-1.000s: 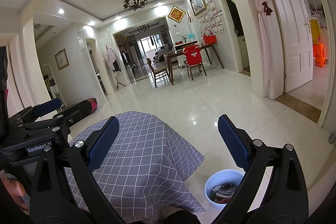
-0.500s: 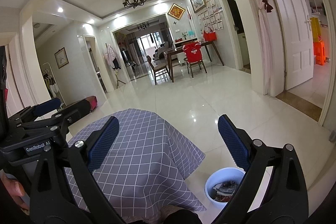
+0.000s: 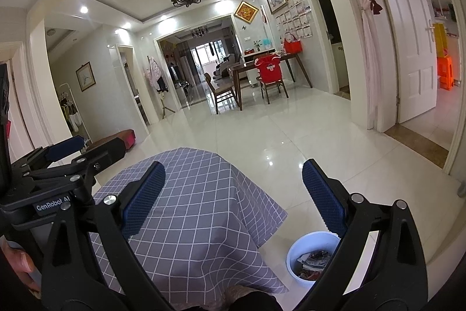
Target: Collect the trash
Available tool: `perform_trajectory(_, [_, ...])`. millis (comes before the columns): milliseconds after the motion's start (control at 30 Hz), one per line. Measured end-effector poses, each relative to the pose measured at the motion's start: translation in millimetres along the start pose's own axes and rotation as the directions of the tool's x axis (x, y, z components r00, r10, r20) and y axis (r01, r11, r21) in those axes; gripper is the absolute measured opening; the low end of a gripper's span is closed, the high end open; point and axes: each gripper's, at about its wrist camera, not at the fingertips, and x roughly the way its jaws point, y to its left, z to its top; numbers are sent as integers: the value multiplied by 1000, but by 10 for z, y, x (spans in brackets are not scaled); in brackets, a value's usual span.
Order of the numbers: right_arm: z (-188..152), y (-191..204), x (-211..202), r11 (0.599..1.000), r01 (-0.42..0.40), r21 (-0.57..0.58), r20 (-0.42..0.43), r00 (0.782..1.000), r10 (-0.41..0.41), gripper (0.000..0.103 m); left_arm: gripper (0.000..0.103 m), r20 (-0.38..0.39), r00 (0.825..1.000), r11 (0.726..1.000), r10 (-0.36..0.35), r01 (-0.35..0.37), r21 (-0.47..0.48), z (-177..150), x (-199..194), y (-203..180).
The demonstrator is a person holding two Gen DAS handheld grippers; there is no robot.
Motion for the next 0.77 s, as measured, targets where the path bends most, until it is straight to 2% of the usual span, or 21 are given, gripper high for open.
perform_trajectory(400, [36,33,94,1000,-2,-7,-7,1000,2,93,96,-4,1000,1000,2,-2,-7,96,91,94])
perform_trajectory(633, [93,103,303,1000,-15,-18,-32,999,14,93,96,-24,1000,1000,9,-10,-29,154,225,276])
perform_trajectory(767, [42,200,520,999,-23,-31,-67,998,21,93,96,-61,998,998,27,-30,-50,141,400,447])
